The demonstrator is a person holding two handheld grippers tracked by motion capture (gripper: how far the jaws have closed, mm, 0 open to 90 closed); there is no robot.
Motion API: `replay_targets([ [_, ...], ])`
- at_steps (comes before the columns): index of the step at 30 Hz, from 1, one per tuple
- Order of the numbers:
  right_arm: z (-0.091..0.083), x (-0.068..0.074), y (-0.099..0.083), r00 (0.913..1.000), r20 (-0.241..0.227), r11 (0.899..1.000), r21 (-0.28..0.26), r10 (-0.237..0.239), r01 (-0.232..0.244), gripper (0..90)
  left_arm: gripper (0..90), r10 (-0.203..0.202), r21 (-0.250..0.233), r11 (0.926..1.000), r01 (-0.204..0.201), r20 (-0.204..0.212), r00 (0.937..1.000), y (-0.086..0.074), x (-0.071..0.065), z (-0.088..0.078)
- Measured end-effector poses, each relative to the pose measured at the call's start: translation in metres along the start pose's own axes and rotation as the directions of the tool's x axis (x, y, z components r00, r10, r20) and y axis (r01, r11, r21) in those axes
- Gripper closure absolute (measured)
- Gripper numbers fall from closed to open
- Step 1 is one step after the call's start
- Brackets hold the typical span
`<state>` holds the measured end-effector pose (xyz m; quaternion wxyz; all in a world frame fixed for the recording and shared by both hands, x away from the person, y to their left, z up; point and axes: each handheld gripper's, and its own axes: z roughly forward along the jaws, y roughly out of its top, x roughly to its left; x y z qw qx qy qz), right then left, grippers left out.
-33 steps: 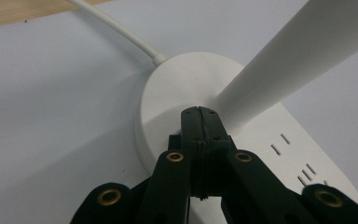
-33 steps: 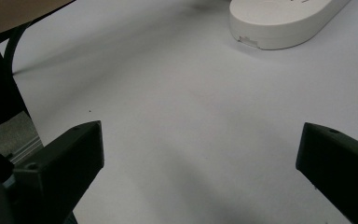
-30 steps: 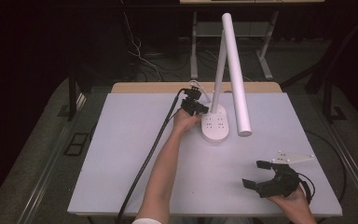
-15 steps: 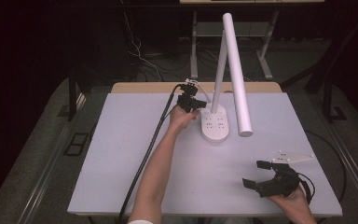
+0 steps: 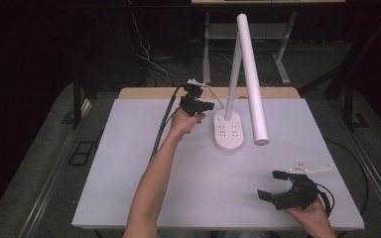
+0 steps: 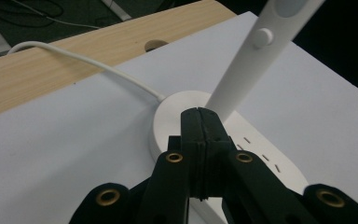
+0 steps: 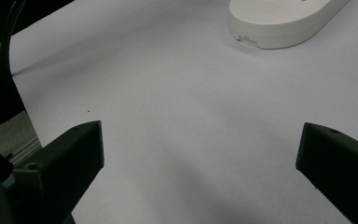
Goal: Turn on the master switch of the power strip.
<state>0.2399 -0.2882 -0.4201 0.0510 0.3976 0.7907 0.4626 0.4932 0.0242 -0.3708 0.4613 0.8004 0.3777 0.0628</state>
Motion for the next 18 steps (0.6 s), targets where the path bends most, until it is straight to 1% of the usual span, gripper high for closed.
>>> replay_targets([
  [2,0.0,0.0,0.0,1.0,-0.001,1.0,0.001,0.0,0.0,0.4,89.8,-0.005,-0.006,1.0,0.005,0.004,1.0,-0.001,-0.001,-0.005],
  [3,0.0,0.0,0.0,1.0,0.001,1.0,-0.001,-0.004,0.004,0.4,89.8,-0.016,-0.018,0.9997,0.016,0.002,0.9999,-0.002,-0.002,-0.007],
  [4,0.0,0.001,0.0,1.0,-0.001,1.0,0.002,-0.001,0.001,0.4,89.8,0.003,-0.005,1.0,-0.003,0.004,1.0,-0.003,-0.001,-0.01],
  [5,0.0,0.001,0.0,1.0,-0.001,1.0,0.002,-0.001,0.001,0.4,89.7,-0.012,-0.025,0.9996,0.013,0.007,0.9999,-0.004,-0.002,-0.011],
  [6,0.0,0.001,0.0,1.0,0.0,1.0,0.001,-0.002,0.002,0.4,89.7,-0.01,-0.026,0.9996,0.01,0.007,0.9999,-0.004,-0.003,-0.014],
  [7,0.0,0.001,0.0,1.0,0.001,1.0,0.001,-0.003,0.003,0.4,88.9,0.008,-0.017,0.9998,-0.008,0.009,0.9999,-0.005,-0.002,-0.018],
  [8,0.0,0.001,0.0,1.0,0.001,1.0,0.001,-0.003,0.003,0.4,86.0,-0.001,-0.028,0.9996,0.001,0.013,0.9999,-0.005,-0.002,-0.02],
  [9,0.0,0.001,0.0,1.0,0.0,1.0,0.001,-0.004,0.004,0.4,83.6,0.0,-0.029,0.9996,0.001,0.019,0.9998,-0.005,-0.002,-0.023],
  [10,0.0,0.001,0.0,1.0,0.0,1.0,0.001,-0.003,0.003,0.4,80.5,0.016,-0.014,0.9998,-0.016,0.022,0.9996,-0.006,-0.001,-0.027],
  [11,0.0,0.001,0.0,1.0,-0.001,1.0,0.001,-0.002,0.002,0.4,75.7,0.017,-0.011,0.9998,-0.017,0.022,0.9996,-0.006,-0.002,-0.029],
  [12,0.0,0.001,0.0,1.0,-0.001,1.0,0.001,-0.001,0.001,0.4,69.7,0.007,-0.017,0.9998,-0.007,0.022,0.9997,-0.007,-0.003,-0.031],
  [14,0.0,0.001,0.0,1.0,-0.002,1.0,0.0,-0.001,0.001,0.4,57.9,-0.007,-0.019,0.9998,0.007,0.041,0.9991,-0.008,-0.004,-0.036],
  [15,0.0,0.001,0.0,1.0,-0.003,1.0,0.002,0.002,-0.002,0.4,51.8,-0.016,-0.027,0.9995,0.017,0.044,0.9989,-0.009,-0.005,-0.039],
  [16,0.0,0.001,0.0,1.0,-0.003,1.0,0.001,0.001,-0.001,0.4,46.4,-0.001,-0.031,0.9995,0.003,0.056,0.9985,-0.01,-0.004,-0.042],
  [17,0.0,0.001,0.0,1.0,-0.001,1.0,-0.001,-0.001,0.001,0.4,39.1,0.018,-0.025,0.9996,-0.016,0.07,0.9974,-0.012,-0.003,-0.046],
  [18,0.0,0.001,0.0,1.0,-0.001,1.0,-0.001,-0.001,0.001,0.4,33.1,0.011,-0.035,0.9994,-0.008,0.081,0.9967,-0.013,-0.004,-0.049],
])
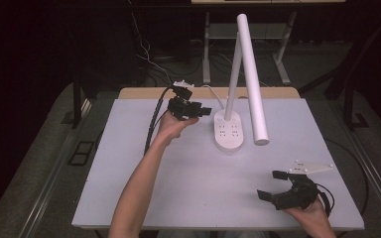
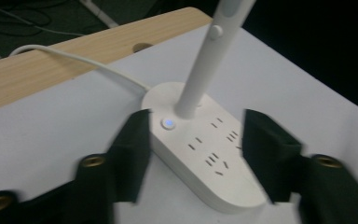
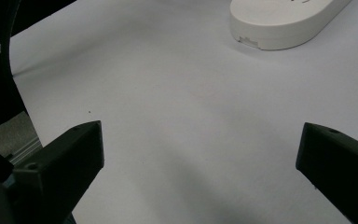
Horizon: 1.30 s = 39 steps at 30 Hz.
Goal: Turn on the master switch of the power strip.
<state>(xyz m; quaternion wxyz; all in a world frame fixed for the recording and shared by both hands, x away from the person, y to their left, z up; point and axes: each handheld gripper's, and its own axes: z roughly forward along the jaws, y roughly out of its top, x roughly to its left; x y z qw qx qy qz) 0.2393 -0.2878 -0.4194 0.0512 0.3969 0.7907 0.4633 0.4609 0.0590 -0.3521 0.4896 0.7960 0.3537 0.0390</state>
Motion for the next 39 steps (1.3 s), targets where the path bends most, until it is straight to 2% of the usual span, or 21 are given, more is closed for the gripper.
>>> replay_targets([
  [4,0.0,0.0,0.0,1.0,0.0,1.0,-0.002,0.003,-0.003,0.4,16.0,-0.004,-0.031,0.9995,0.004,0.017,0.9999,-0.003,-0.003,-0.014],
  [9,0.0,0.0,0.0,1.0,0.001,1.0,-0.002,0.004,-0.004,0.4,0.0,0.006,-0.012,0.9999,-0.006,0.002,1.0,-0.008,-0.007,-0.027],
  [24,0.0,0.0,0.0,1.0,0.0,1.0,-0.003,-0.001,0.001,0.4,0.0,0.011,-0.055,0.9984,-0.011,0.0,0.9999,-0.039,-0.012,-0.067],
  [29,0.0,0.0,0.0,1.0,0.0,1.0,-0.003,-0.001,0.001,0.4,0.0,0.005,-0.077,0.997,-0.005,0.003,1.0,-0.054,-0.016,-0.079],
  [39,0.0,0.001,0.0,1.0,0.001,1.0,-0.004,0.0,0.0,0.4,0.0,0.012,-0.089,0.9959,-0.012,0.002,0.9999,-0.082,-0.03,-0.095],
])
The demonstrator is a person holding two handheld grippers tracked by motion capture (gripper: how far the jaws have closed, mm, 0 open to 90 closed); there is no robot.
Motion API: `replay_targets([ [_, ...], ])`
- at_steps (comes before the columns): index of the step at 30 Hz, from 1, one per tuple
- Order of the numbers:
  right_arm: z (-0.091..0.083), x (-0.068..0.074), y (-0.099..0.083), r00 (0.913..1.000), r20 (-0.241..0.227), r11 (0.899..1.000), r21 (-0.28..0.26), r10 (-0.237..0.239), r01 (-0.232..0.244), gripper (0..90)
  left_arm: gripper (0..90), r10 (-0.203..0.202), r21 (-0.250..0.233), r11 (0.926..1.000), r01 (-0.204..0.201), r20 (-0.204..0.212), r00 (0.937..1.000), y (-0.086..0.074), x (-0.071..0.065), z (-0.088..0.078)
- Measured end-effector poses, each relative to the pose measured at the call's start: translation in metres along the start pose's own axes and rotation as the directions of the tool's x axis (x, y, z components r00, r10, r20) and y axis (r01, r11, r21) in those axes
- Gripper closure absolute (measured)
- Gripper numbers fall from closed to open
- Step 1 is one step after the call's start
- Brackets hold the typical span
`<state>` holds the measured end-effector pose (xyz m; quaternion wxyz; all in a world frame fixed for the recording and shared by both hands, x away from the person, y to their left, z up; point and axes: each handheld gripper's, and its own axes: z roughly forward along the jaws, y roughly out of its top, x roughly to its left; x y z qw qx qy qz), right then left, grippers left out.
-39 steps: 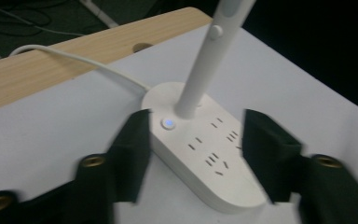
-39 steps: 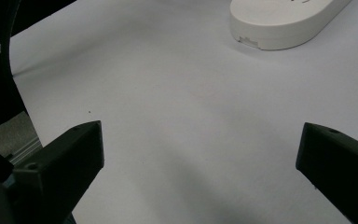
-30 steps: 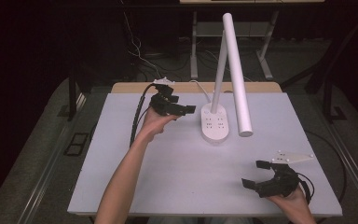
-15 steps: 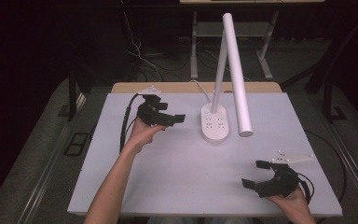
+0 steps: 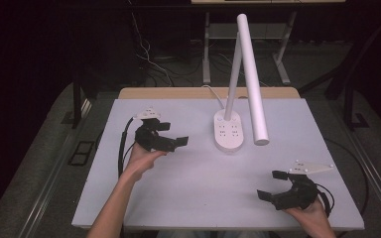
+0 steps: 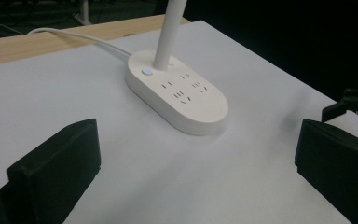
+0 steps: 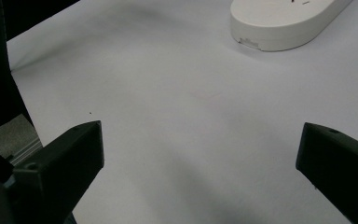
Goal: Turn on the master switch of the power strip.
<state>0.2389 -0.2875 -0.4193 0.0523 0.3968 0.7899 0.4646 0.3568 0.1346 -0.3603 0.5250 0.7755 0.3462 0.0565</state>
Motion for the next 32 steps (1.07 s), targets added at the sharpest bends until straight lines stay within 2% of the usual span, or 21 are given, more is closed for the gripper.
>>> replay_targets([
  [3,0.0,0.0,0.0,1.0,0.0,1.0,0.0,-0.001,0.001,0.4,0.0,0.014,0.004,0.9999,-0.014,0.001,0.9999,-0.006,-0.005,-0.006],
  [8,0.0,0.0,0.0,1.0,0.0,1.0,0.001,-0.001,0.001,0.4,0.0,0.013,-0.005,0.9999,-0.013,0.003,0.9999,-0.018,-0.012,-0.013],
  [13,0.0,0.001,0.0,1.0,0.0,1.0,-0.001,0.0,0.0,0.4,0.0,0.036,0.012,0.9993,-0.036,0.003,0.9993,-0.033,-0.019,-0.019],
  [17,-0.001,0.001,0.0,1.0,0.002,1.0,-0.005,-0.004,0.004,0.4,0.0,0.04,0.032,0.9987,-0.04,-0.001,0.9992,-0.05,-0.025,-0.023],
  [20,-0.001,0.0,0.0,1.0,0.002,1.0,-0.005,-0.001,0.001,0.4,0.0,0.033,0.04,0.9987,-0.033,-0.005,0.9994,-0.062,-0.028,-0.026],
  [23,-0.001,0.001,0.0,1.0,0.004,1.0,-0.004,-0.003,0.003,0.4,0.0,0.009,0.034,0.9994,-0.009,-0.004,0.9999,-0.075,-0.03,-0.03],
  [27,-0.002,0.001,-0.001,1.0,0.006,1.0,-0.007,-0.002,0.002,0.4,0.0,-0.01,0.034,0.9994,0.011,-0.024,0.9997,-0.092,-0.031,-0.037],
  [32,-0.002,0.002,-0.001,1.0,0.006,1.0,-0.006,-0.002,0.002,0.4,0.0,-0.027,0.032,0.9991,0.028,-0.029,0.9992,-0.103,-0.031,-0.04],
])
